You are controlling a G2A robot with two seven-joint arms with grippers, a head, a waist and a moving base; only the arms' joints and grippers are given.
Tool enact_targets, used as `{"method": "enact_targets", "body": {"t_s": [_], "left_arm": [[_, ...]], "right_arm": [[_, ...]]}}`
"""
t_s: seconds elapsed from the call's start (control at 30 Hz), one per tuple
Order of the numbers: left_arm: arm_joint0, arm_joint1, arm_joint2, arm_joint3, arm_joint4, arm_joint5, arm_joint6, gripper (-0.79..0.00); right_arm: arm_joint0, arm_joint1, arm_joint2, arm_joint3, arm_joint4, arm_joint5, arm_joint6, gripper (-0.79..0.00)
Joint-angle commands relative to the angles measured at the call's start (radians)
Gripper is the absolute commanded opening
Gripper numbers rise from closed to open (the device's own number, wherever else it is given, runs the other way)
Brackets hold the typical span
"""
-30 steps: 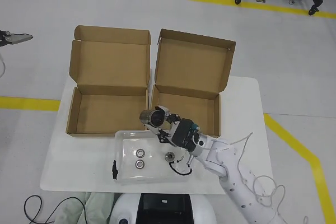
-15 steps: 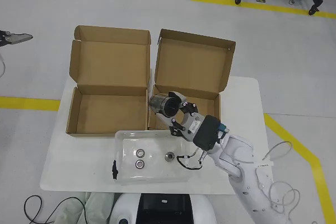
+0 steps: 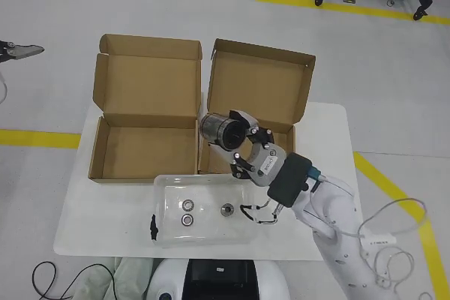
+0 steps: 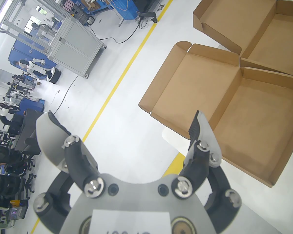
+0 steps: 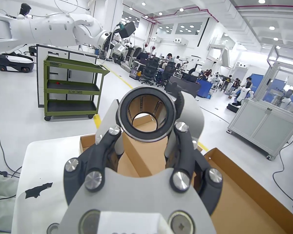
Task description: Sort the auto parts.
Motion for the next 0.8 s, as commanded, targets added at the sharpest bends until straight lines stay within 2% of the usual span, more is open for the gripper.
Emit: {"method": "enact_targets", "body": {"t_s": [0.0, 0.47, 0.77], "left_arm": [[0.0, 0.0, 0.0, 0.0, 0.0, 0.0, 0.0, 0.0], [0.0, 0.0, 0.0, 0.0, 0.0, 0.0, 0.0, 0.0], [0.0, 0.0, 0.0, 0.0, 0.0, 0.0, 0.0, 0.0]], "right_arm": [[0.003, 0.001, 0.002, -0.007, 0.0, 0.0, 0.001, -0.785], [-0.01, 0.005, -0.021, -0.051, -0.019, 0.017, 0.031, -0.785], [-0.048, 0.01, -0.014, 0.009, -0.037, 0.045, 0.022, -0.785]]}}
